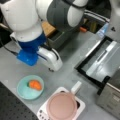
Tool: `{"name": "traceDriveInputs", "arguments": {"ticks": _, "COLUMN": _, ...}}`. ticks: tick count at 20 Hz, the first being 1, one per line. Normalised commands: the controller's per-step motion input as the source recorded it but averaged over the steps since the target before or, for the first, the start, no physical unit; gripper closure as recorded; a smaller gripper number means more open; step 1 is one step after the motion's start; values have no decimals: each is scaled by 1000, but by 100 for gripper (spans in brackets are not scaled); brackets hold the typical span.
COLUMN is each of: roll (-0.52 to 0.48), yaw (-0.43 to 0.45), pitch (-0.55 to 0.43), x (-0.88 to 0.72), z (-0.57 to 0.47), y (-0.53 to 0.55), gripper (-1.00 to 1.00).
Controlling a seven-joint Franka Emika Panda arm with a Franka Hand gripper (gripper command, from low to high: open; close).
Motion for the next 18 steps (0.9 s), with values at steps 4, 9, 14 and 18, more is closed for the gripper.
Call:
{"name": "traceDriveInputs", "arguments": {"ticks": 4, "roll": -286, "yaw": -26, "pitch": -161, "x": -604, "z": -107, "y": 173, "gripper": -100}}
{"name": "traceDriveInputs", "arguments": {"ticks": 9, "roll": -291, "yaw": -58, "pitch": -210, "x": -542, "z": -135, "y": 102, "gripper": -100}}
{"name": "traceDriveInputs", "arguments": {"ticks": 14, "roll": -298, "yaw": -58, "pitch": -228, "x": -608, "z": -98, "y": 114, "gripper": -100}}
{"name": "traceDriveInputs", "arguments": {"ticks": 18, "roll": -263, "yaw": -26, "pitch": -237, "x": -586, "z": -92, "y": 136, "gripper": -100}}
